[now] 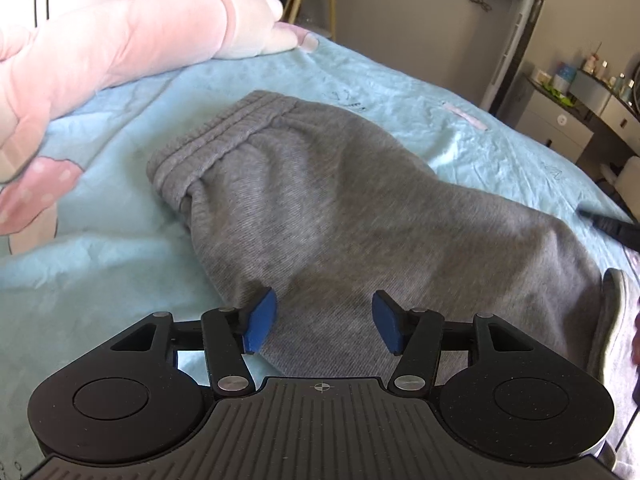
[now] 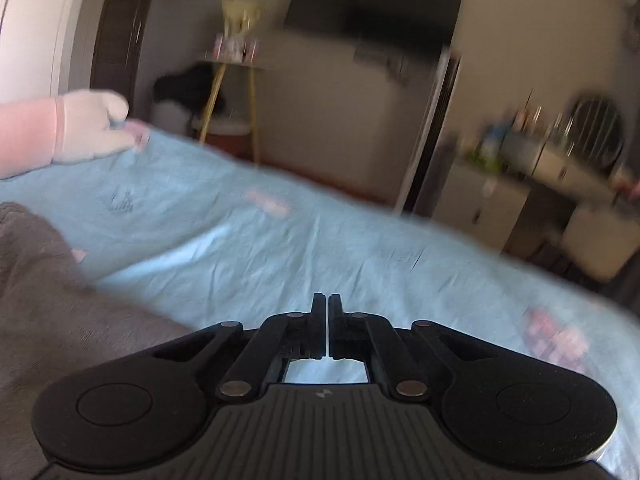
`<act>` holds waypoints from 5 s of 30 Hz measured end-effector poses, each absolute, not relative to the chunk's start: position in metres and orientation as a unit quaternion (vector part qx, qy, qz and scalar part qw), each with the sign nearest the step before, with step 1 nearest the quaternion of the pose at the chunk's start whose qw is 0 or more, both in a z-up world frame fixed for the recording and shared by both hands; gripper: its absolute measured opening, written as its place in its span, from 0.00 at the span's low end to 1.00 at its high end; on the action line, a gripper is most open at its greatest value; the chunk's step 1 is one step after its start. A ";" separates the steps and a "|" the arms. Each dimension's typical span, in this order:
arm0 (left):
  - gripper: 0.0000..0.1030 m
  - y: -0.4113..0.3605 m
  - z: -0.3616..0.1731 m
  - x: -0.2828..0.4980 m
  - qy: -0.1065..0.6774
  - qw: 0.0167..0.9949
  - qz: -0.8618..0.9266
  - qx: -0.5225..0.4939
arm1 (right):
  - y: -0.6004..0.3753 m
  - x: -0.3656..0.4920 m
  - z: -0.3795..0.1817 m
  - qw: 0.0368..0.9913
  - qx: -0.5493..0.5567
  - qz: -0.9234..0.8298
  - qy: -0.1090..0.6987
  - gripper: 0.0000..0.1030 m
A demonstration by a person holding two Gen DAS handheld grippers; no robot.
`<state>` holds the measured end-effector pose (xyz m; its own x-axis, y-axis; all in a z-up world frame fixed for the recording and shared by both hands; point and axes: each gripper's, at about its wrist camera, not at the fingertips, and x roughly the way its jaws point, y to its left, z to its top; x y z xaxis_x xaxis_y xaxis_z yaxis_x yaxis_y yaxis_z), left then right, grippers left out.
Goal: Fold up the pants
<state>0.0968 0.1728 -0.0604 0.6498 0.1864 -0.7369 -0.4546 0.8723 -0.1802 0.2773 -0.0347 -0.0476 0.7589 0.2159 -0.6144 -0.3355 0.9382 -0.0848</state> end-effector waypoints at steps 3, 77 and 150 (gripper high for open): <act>0.60 0.178 -0.057 0.089 0.370 0.897 0.179 -0.163 | -0.055 0.249 -0.038 0.931 -0.002 0.196 0.307 0.04; 0.66 0.102 -0.060 0.080 0.539 0.832 0.058 -0.119 | -0.192 0.148 -0.085 0.779 0.408 0.178 0.442 0.72; 0.74 0.057 -0.062 0.099 0.555 0.828 0.062 -0.048 | -0.294 0.127 -0.099 0.791 0.415 0.126 0.432 0.53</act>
